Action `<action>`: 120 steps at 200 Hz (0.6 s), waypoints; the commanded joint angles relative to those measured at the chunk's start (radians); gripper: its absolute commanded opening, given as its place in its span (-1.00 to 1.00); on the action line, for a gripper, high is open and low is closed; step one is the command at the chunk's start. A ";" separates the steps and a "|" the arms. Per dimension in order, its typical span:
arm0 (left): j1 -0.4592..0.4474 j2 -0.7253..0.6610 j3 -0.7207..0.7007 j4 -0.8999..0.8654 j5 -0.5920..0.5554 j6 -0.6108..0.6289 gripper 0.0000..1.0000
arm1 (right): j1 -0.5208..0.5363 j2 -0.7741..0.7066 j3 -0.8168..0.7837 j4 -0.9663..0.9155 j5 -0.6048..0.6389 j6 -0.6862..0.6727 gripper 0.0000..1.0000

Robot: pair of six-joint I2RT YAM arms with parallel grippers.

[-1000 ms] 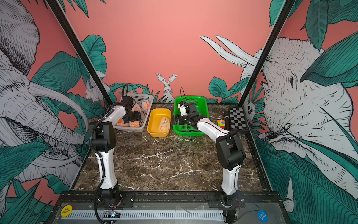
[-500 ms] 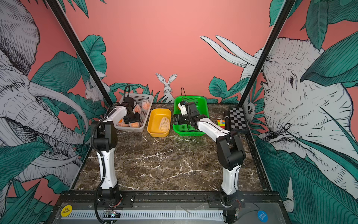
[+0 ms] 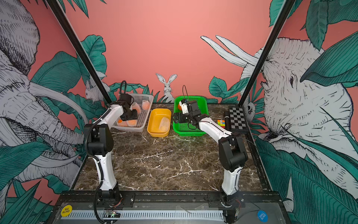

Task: Remove foam nets from oranges
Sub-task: Pick up the orange from the basket, then place the orange at the center of the board.

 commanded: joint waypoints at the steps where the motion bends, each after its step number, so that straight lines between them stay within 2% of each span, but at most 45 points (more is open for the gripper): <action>1: -0.003 -0.134 -0.068 0.045 0.025 0.001 0.13 | -0.003 -0.067 0.004 0.027 -0.021 0.009 0.79; 37: -0.016 -0.330 -0.282 0.185 0.144 0.017 0.08 | -0.003 -0.136 -0.044 0.021 -0.074 0.041 0.79; 64: -0.067 -0.498 -0.471 0.297 0.216 0.039 0.08 | -0.002 -0.230 -0.147 0.010 -0.098 0.051 0.79; 120: -0.322 -0.800 -0.955 0.761 0.246 0.075 -0.02 | 0.016 -0.465 -0.411 -0.029 -0.103 0.071 0.79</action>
